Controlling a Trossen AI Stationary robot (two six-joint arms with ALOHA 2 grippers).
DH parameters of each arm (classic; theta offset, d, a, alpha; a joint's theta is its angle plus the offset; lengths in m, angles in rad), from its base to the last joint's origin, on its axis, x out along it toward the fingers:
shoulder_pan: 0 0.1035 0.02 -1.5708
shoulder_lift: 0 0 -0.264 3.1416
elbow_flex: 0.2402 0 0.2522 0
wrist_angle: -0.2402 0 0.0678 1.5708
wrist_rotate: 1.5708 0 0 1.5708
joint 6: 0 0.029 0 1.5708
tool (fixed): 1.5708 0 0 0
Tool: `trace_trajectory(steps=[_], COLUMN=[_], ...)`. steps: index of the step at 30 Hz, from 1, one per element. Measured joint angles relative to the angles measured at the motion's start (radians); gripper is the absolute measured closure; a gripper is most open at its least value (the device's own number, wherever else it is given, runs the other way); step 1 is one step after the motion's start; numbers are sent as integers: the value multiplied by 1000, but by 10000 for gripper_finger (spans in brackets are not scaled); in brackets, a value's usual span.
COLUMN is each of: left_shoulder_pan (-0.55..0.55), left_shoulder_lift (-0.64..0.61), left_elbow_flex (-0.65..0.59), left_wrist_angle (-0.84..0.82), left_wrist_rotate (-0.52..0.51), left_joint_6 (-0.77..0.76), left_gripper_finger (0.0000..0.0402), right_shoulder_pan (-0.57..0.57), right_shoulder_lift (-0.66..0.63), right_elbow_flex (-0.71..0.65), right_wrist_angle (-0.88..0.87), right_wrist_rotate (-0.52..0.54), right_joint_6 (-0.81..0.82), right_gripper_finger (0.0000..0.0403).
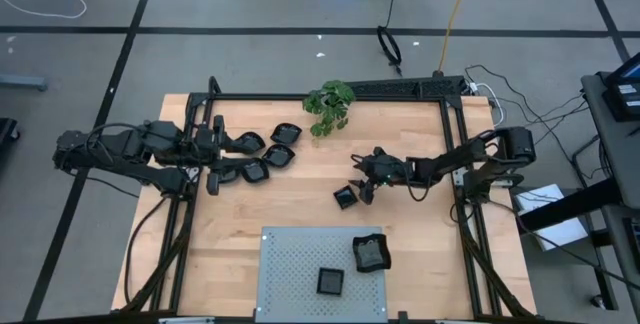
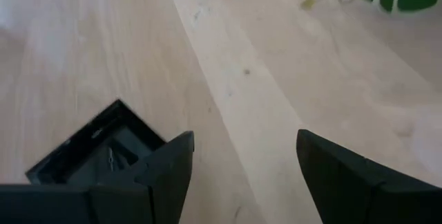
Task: Pick & Place Mini shaped plates
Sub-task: Stack the square plate onto the stacked square plate on the shelf
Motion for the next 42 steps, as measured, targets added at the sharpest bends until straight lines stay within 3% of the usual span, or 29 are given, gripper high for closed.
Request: trace_trajectory(steps=[4,9,24,33,42], left_shoulder_pan=[0,0,0,0,0], left_shoulder_lift=[0,0,0,0,0], left_elbow_flex=[0,0,0,0,0], left_wrist_angle=[0,0,0,-1,-1], left_wrist_rotate=[0,0,0,0,0], left_joint_6=[0,0,0,0,0], left_gripper_finger=[282,282,282,282,282], right_shoulder_pan=[-4,15,89,77,77], right_shoulder_lift=[0,0,0,-2,0], right_elbow_flex=[0,0,0,2,1], right_wrist_angle=[9,13,-61,-157,-115], right_wrist_rotate=[-11,-104,-98,99,119], right_joint_6=[-1,28,27,20,-3], right_gripper_finger=[156,156,156,156,156])
